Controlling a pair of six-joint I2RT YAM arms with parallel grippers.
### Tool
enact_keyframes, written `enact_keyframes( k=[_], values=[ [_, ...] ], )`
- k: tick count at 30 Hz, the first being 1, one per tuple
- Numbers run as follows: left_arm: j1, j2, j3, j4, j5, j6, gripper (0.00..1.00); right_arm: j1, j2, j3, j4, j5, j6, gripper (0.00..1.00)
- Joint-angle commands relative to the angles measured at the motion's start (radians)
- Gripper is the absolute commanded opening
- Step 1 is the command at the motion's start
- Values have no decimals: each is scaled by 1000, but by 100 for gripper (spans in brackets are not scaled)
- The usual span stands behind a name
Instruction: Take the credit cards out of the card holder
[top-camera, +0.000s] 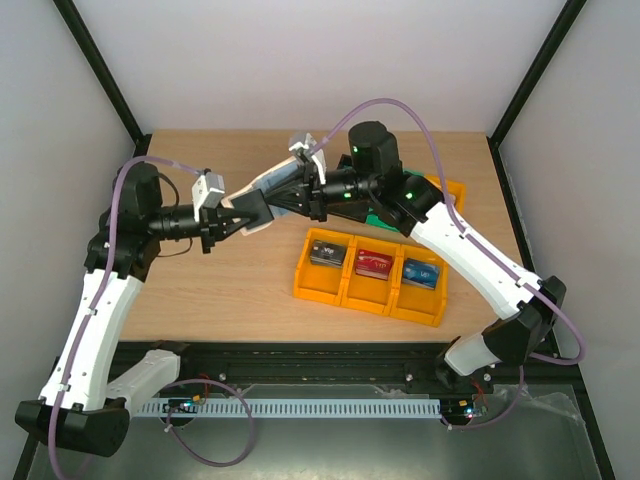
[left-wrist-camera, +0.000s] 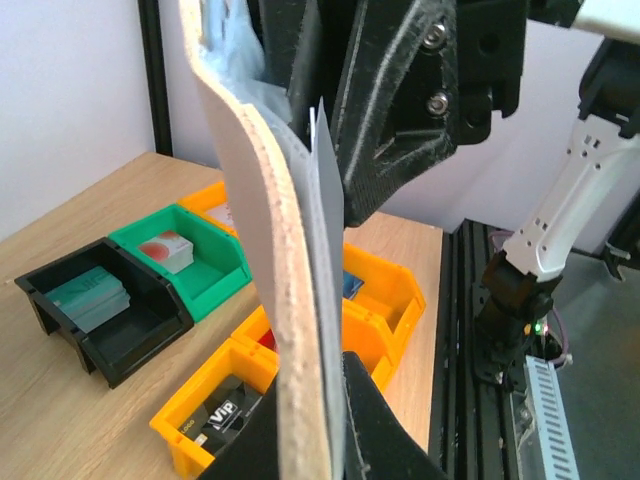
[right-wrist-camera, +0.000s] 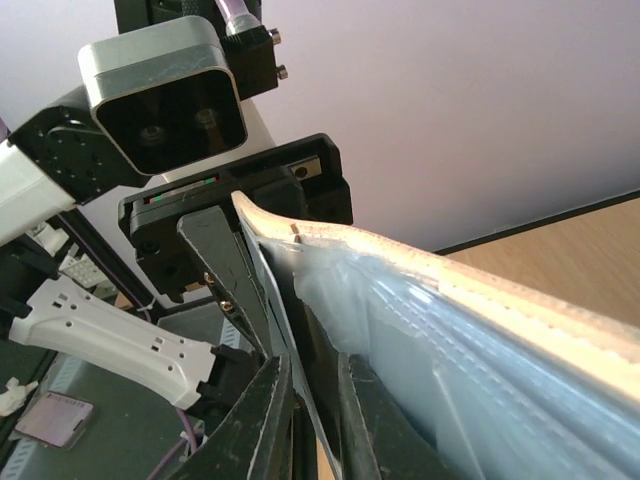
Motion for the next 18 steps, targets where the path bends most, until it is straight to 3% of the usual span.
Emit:
enact_keyframes(
  k=[1, 6, 18],
  values=[
    [-5, -22, 34, -81, 80, 189, 2, -2, -9, 13, -44, 30, -37, 14],
    [-6, -23, 7, 22, 72, 76, 2, 35, -3, 13, -68, 61, -66, 17],
    [-8, -58, -35, 45, 149, 141, 2, 43, -41, -64, -15, 183, -104, 16]
  ],
)
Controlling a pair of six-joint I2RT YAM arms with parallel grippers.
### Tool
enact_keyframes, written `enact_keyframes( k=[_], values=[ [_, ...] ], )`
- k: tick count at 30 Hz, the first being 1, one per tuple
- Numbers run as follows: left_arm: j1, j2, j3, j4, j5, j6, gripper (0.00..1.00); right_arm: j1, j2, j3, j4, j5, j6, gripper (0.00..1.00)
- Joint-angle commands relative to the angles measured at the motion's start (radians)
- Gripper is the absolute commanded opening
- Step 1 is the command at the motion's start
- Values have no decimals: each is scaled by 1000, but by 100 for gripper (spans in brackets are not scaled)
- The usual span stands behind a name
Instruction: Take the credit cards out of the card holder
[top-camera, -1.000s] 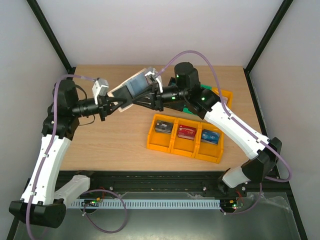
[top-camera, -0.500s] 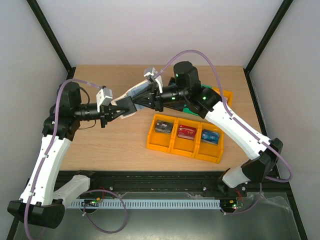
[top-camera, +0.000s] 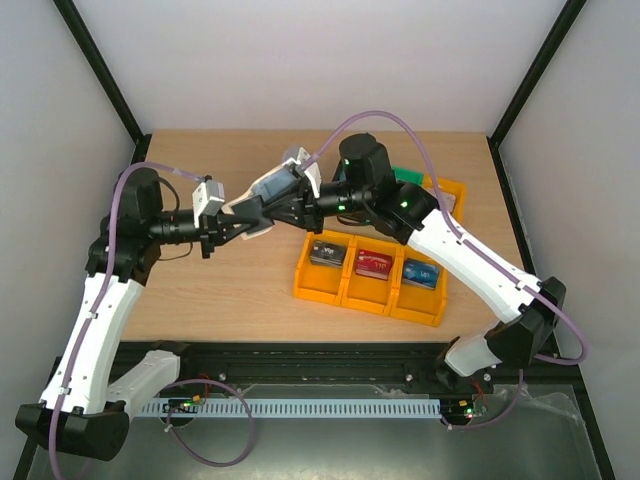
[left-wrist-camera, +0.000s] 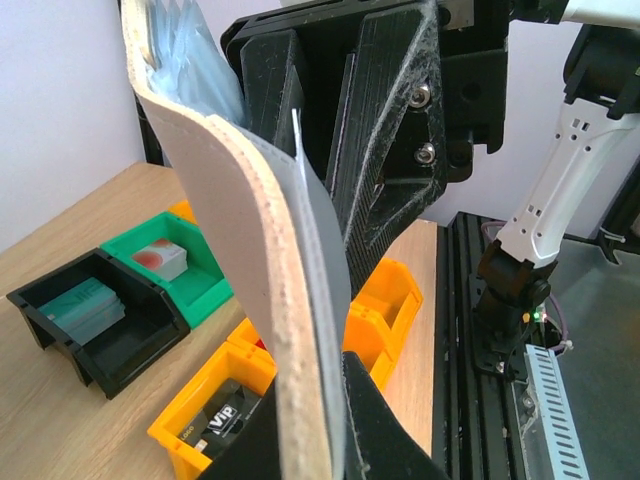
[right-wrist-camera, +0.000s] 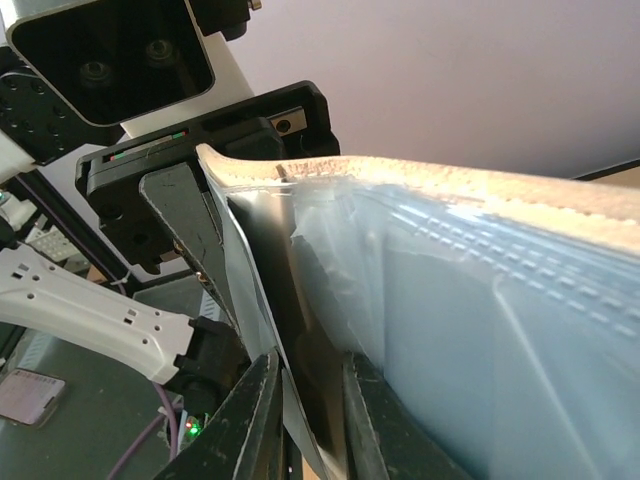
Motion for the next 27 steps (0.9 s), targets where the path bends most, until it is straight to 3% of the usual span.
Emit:
enact_keyframes(
  k=[1, 5, 9, 14, 16, 19, 23, 27],
  values=[
    [-9, -36, -3, 59, 109, 56, 2, -3, -31, -20, 31, 123, -51, 18],
    [-12, -39, -6, 61, 108, 59, 2, -1, -47, -37, 69, 139, -60, 22],
    [-23, -42, -16, 72, 89, 58, 2, 0, -37, -31, 124, 44, -25, 20],
    [-35, -47, -45, 158, 74, -27, 2, 21, 13, 16, 45, 35, -42, 20],
    [-39, -48, -50, 159, 74, -28, 2, 25, 16, 13, 61, 0, -30, 17],
    [-44, -48, -61, 161, 68, -30, 2, 27, 27, 19, 87, -53, 0, 3],
    [-46, -51, -78, 188, 54, -86, 2, 26, 14, -8, 101, -70, -2, 2],
    [-46, -63, -130, 254, 44, -190, 9, 1, -22, -90, 183, -42, 36, 2]
  ],
)
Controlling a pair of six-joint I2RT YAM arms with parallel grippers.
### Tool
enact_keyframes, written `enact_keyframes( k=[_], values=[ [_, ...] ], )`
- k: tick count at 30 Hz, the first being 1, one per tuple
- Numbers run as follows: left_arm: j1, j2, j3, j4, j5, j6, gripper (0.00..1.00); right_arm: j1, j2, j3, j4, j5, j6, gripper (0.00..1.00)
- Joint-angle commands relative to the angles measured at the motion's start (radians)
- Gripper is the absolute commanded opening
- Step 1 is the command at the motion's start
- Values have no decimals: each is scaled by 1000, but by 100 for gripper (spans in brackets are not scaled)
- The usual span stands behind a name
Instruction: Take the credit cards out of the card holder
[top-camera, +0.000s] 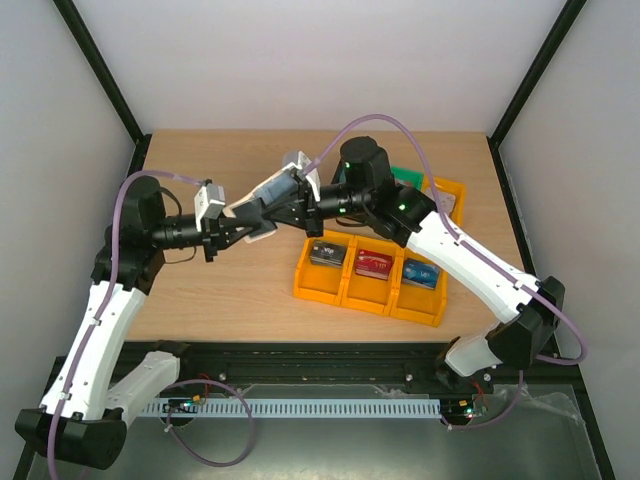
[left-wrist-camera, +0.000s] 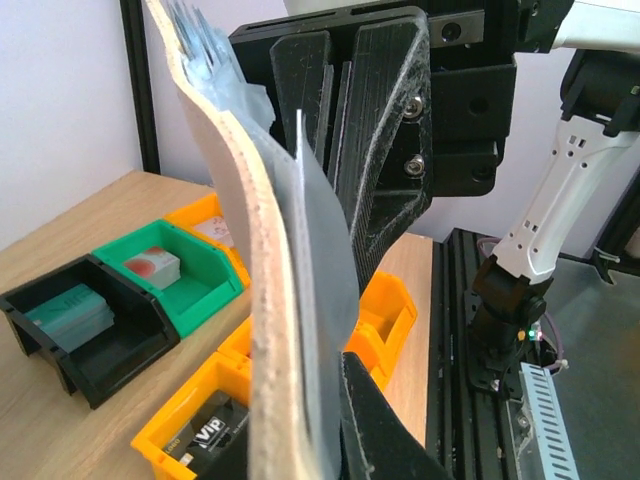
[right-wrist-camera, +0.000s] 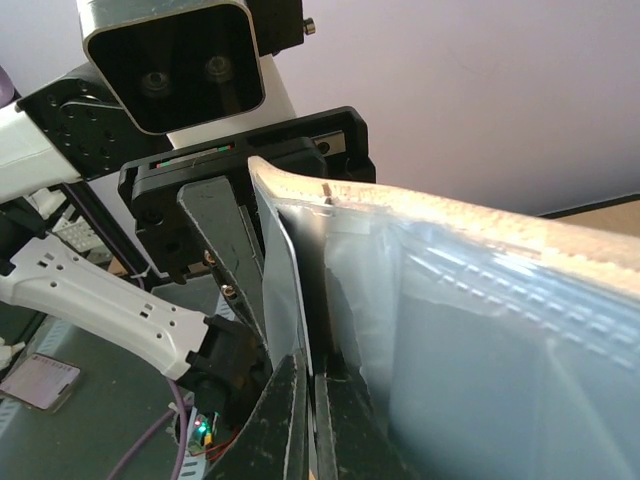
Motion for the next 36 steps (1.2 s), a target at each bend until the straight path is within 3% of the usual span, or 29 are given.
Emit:
enact_keyframes(
  k=[1, 12, 16, 19, 30, 36],
  values=[
    [-27, -26, -59, 129, 54, -111, 10, -14, -22, -70, 137, 13, 61, 1],
    [-33, -38, -95, 169, 87, -158, 20, -66, -43, -109, 189, -28, 118, 1],
    [-33, -40, -104, 179, 85, -166, 17, -73, -40, -107, 193, -52, 127, 2],
    [-33, -41, -105, 179, 81, -174, 24, -83, -41, -106, 179, -61, 119, 2],
    [-33, -40, -102, 165, 76, -164, 14, -110, -43, -87, 105, -113, 93, 2],
    [-33, -40, -98, 155, 74, -157, 19, -130, -55, -89, 79, -132, 80, 1]
  ],
)
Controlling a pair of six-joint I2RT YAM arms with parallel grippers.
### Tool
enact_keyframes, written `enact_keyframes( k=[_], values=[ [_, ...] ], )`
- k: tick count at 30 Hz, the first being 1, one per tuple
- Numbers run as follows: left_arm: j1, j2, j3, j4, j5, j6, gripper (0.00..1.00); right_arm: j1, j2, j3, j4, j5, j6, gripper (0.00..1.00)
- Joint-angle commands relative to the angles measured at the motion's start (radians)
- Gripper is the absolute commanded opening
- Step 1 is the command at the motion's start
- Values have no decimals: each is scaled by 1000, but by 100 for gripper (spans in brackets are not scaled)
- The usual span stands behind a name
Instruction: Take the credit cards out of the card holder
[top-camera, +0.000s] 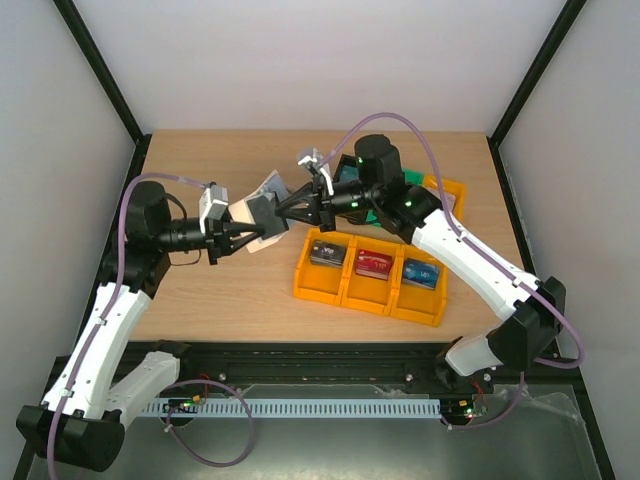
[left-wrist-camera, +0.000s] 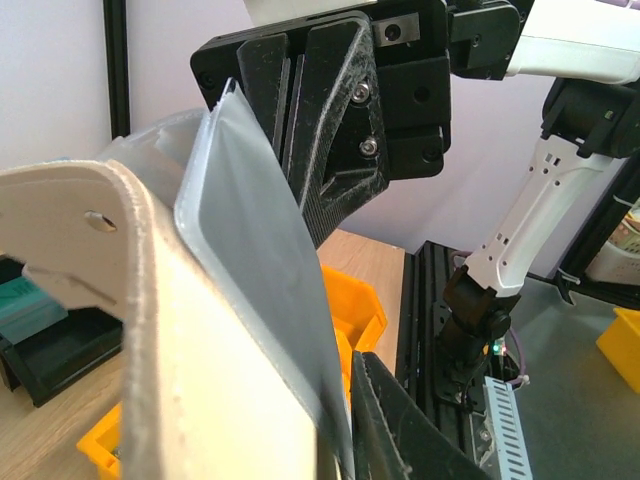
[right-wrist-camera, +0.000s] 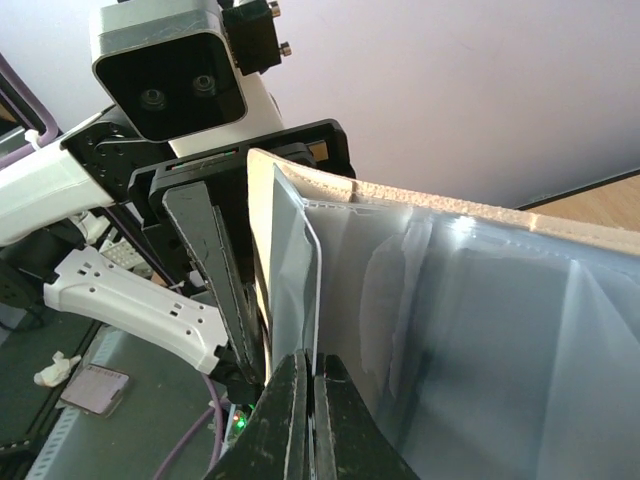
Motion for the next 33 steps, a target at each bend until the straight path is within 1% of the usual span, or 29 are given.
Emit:
enact_keyframes(
  k=[1, 3, 6, 8, 10, 14, 16, 18, 19, 22, 26, 29, 32, 33],
  values=[
    [-11, -21, 1, 13, 55, 14, 18, -28, -35, 14, -20, 6, -13, 2],
    [-11, -21, 1, 16, 54, 13, 15, -28, -30, 14, -16, -4, -1, 2],
    [-11, -21, 1, 21, 43, 12, 3, -28, -35, 9, 6, -12, 16, 2],
    [-11, -22, 2, 22, 31, 11, 2, -28, -41, 1, 20, -13, 20, 2],
    [-10, -23, 5, 8, 27, 23, 2, -31, -49, 1, 1, -11, -4, 2],
    [-10, -27, 3, -12, 26, 33, 3, -78, -70, -22, -24, -2, -12, 1],
    [-9, -27, 1, -11, 22, 31, 5, -91, -79, -29, -27, 3, -12, 2],
    [-8, -27, -2, -8, 15, 26, 9, -95, -83, -29, -30, 13, -13, 2],
    [-10, -26, -2, -8, 14, 25, 9, -96, -85, -29, -30, 15, -12, 2],
    [-11, -30, -5, -6, 6, 25, 3, -95, -83, -29, -35, 16, -10, 2],
    [-10, -31, -6, -12, -12, 25, 2, -102, -91, -27, -47, 43, -20, 2],
    [-9, -36, -13, -9, -97, 6, 2, -120, -98, -6, -100, 131, -50, 2],
    [-1, -49, -39, 14, -221, -27, 2, -123, -98, 48, -220, 310, -109, 2],
    [6, -53, -50, 29, -243, -42, 2, -123, -94, 71, -260, 360, -122, 2]
  ],
)
